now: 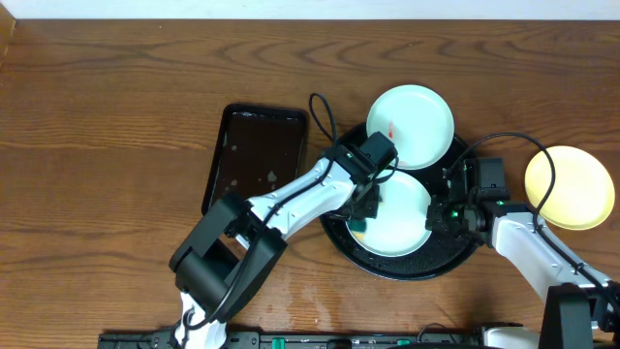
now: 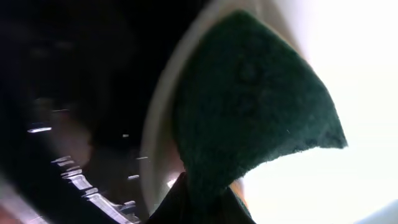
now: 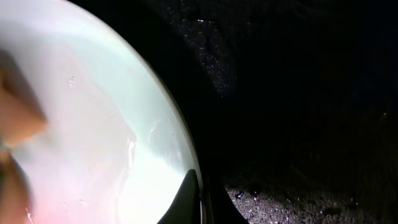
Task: Clean dirty plates on tray and stack at the side
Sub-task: 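Return the sponge to the small black tray with the left gripper, then tilt up the front mint plate with the right gripper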
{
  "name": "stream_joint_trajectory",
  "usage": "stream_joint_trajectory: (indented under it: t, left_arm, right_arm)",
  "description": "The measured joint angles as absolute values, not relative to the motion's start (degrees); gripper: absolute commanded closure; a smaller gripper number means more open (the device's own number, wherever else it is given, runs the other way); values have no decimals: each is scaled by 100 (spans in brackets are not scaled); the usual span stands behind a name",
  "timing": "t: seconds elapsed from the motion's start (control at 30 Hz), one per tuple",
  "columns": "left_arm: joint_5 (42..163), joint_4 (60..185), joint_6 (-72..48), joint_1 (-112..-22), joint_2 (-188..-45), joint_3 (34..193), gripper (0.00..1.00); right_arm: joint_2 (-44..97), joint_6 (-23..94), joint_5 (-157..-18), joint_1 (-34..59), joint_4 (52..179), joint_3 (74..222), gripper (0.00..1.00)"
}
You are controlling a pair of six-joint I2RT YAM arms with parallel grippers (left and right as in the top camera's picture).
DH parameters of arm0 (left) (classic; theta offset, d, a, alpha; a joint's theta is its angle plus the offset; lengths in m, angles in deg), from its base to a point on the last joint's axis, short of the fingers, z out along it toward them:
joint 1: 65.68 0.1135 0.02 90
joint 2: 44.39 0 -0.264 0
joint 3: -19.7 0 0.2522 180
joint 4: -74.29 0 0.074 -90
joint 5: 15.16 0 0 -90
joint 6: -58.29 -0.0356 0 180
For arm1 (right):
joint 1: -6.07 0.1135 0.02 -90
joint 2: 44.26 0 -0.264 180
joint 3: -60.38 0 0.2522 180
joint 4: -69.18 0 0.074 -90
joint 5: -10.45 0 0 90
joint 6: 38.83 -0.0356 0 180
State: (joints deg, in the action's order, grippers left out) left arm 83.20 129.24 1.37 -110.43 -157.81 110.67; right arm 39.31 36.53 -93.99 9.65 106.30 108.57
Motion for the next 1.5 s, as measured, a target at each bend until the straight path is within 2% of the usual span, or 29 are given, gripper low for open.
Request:
stream_joint_trajectory:
  t: [0.23, 0.47, 0.73, 0.93, 1.1, 1.23, 1.3, 1.5]
  left_arm:
    - [7491, 13136, 150, -10960, -14868, 10938, 92]
    - [7181, 13582, 93, -10582, -13797, 10923, 93]
    - [6940, 13770, -199, -8722, -13508, 10746, 92]
    - [7472, 13228, -523, -7773, -13836, 10230, 76]
    - [7834, 13125, -693, -7629, -14153, 10132, 58]
    - [8070, 13144, -814, -7633, -14090, 10132, 43]
    - [8186, 13182, -818, -7633, -14015, 10132, 38]
    - [8521, 13315, -816, -7633, -13364, 10132, 31]
  right_arm:
    - [3931, 3653, -9401, 965, 10632, 10857, 99]
    - [3931, 3664, -9386, 965, 10623, 10857, 99]
    - [3920, 3955, -9342, 965, 10590, 10857, 99]
    - [3868, 4121, -9348, 962, 10606, 10849, 99]
    - [3512, 4136, -9292, 962, 10877, 10822, 99]
    - [2718, 4152, -9219, 947, 11259, 10842, 99]
    - [2404, 4163, -9176, 947, 11417, 10877, 99]
    - [1496, 4178, -8857, 956, 11731, 11041, 99]
